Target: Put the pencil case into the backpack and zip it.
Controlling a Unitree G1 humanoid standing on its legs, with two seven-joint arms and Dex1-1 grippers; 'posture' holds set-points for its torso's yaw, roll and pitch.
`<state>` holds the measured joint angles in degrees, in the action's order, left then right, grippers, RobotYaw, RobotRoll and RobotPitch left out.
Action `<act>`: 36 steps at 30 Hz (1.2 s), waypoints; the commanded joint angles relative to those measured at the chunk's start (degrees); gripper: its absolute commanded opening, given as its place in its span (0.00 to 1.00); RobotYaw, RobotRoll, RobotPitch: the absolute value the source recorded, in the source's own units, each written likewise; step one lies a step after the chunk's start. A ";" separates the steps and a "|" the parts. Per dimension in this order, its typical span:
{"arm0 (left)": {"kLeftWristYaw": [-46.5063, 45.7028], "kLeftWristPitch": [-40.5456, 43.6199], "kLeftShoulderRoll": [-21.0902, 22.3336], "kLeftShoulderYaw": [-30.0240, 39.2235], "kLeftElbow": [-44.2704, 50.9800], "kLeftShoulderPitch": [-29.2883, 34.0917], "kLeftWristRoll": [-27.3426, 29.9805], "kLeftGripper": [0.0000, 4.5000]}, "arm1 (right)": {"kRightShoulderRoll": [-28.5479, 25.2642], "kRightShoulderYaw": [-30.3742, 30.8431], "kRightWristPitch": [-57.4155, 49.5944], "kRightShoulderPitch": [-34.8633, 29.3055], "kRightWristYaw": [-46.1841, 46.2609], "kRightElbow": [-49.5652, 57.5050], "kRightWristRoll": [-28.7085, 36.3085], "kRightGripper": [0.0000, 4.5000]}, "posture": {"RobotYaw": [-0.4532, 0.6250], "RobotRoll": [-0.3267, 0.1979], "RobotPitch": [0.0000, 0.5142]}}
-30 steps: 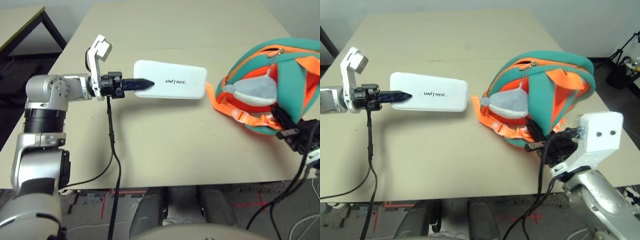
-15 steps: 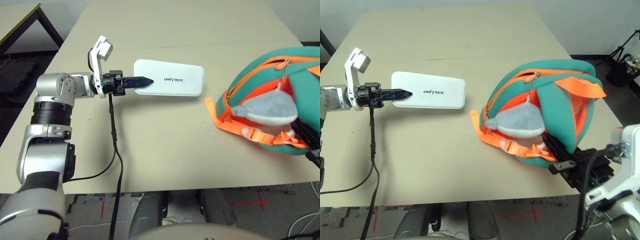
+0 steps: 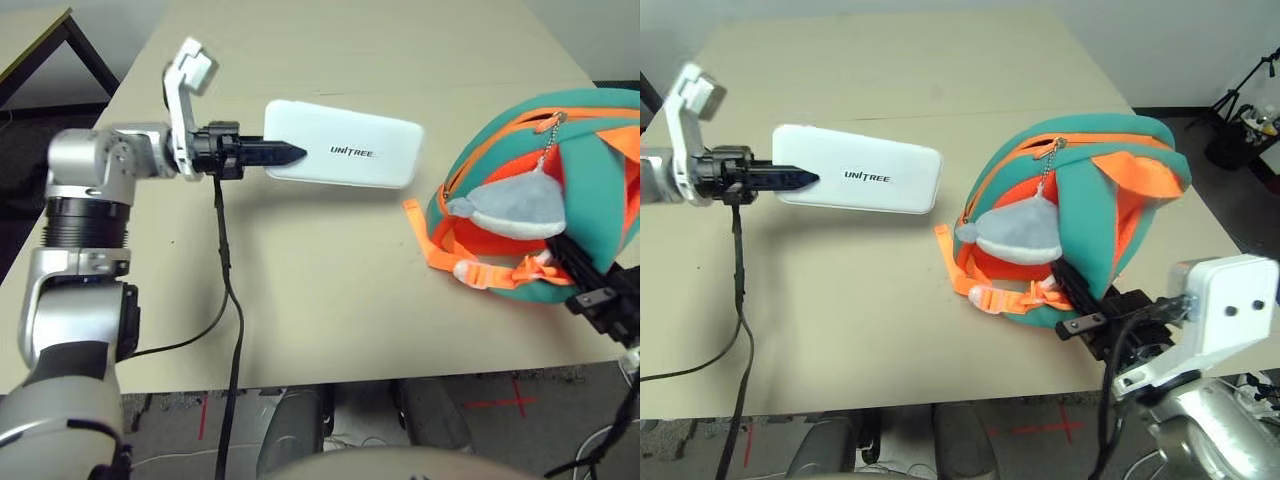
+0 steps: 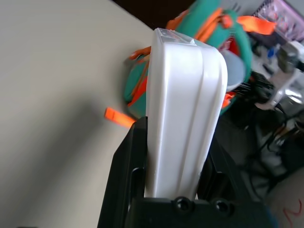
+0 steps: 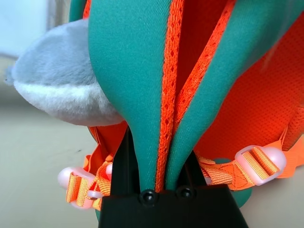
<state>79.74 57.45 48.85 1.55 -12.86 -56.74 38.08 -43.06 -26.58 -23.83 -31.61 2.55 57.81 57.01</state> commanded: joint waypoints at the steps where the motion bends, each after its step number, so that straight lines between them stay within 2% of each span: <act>1: 0.90 0.18 1.22 1.18 3.72 -3.04 1.76 0.31 | 1.26 1.00 -1.12 -0.05 -2.25 -0.60 -1.74 0.05 | 0.26 0.62 0.27; 5: 0.24 0.43 -0.58 -0.36 4.10 -5.53 1.87 0.31 | 2.29 0.51 -1.89 0.90 -3.13 -1.41 -2.38 0.05 | 0.27 0.62 0.28; 13: 1.41 -7.58 -5.83 -5.70 0.14 -9.09 -3.55 0.31 | 2.93 -0.47 -3.19 3.07 -3.16 -1.76 -2.43 0.05 | 0.25 0.62 0.28; 21: 4.39 -14.64 -7.75 -8.71 -6.94 -11.87 -8.82 0.31 | 3.02 -1.07 -3.89 4.37 -3.41 -1.82 -2.65 0.05 | 0.23 0.62 0.29; 27: 7.47 -19.61 -8.58 -10.91 -11.20 -12.29 -12.83 0.31 | 3.27 -0.58 -4.54 5.94 -3.40 -2.19 -2.95 0.05 | 0.23 0.62 0.29; 36: 8.73 -20.45 -12.67 -11.39 -11.51 -12.14 -13.99 0.31 | 3.75 -0.37 -5.22 7.68 -4.13 -2.97 -3.80 0.05 | 0.22 0.62 0.29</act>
<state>87.69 37.94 36.88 -9.81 -24.78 -68.28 24.06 -39.56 -26.66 -28.26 -23.67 -0.90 54.90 53.68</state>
